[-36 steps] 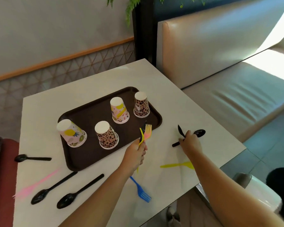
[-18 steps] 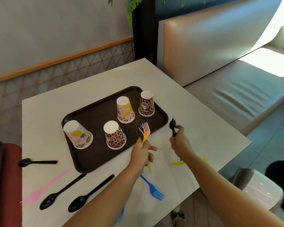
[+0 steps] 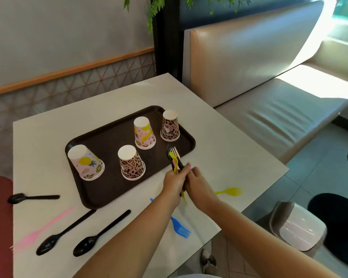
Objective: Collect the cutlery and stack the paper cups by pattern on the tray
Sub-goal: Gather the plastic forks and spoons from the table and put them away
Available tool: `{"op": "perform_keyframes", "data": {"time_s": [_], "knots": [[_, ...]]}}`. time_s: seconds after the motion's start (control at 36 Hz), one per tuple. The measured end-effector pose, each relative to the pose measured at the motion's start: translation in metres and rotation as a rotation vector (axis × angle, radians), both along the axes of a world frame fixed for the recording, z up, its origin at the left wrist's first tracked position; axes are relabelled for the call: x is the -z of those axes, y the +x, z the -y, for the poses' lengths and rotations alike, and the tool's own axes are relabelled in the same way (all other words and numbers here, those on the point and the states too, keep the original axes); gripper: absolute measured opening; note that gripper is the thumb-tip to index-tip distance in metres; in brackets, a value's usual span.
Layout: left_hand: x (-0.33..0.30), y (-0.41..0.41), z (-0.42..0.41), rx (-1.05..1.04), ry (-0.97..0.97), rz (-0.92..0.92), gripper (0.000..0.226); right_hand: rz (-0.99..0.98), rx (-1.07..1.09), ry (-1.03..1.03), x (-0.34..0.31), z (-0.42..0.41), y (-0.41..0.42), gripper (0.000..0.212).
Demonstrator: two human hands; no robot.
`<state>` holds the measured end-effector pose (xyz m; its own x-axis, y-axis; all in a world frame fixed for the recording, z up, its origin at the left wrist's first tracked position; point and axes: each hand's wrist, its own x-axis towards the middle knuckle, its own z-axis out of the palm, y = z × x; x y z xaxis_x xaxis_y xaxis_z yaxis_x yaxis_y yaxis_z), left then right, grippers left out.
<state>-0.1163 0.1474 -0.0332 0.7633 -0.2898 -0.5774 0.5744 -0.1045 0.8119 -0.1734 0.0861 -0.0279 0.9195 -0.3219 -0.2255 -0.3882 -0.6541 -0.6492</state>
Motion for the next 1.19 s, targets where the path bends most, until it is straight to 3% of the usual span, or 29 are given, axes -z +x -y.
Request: {"op": "perform_keyframes", "data": {"time_s": [0.19,0.33,0.42,0.53,0.78,1.0,1.19], "knots": [[0.009,-0.005,0.005,-0.081,0.043,0.007,0.024,0.078,-0.172,-0.019,-0.005,0.016,-0.014,0.038],[0.008,-0.003,0.004,-0.062,0.052,0.110,0.024,0.186,-0.018,-0.142,0.011,0.056,-0.031,0.029],[0.007,0.000,0.001,-0.046,0.004,0.154,0.025,0.061,-0.012,-0.354,0.028,0.087,-0.043,0.034],[0.005,0.002,-0.002,0.029,-0.014,0.187,0.022,-0.140,0.043,-0.360,0.042,0.109,-0.054,0.033],[-0.005,-0.004,-0.007,0.273,0.169,0.367,0.019,-0.124,0.026,-0.358,0.042,0.112,-0.043,0.008],[-0.014,-0.008,-0.016,0.414,0.276,0.367,0.021,0.301,-0.187,-0.407,0.013,0.061,-0.024,0.006],[-0.017,-0.012,-0.046,0.356,0.084,0.191,0.034,0.449,-0.210,-0.304,0.000,0.023,-0.012,0.011]]}}
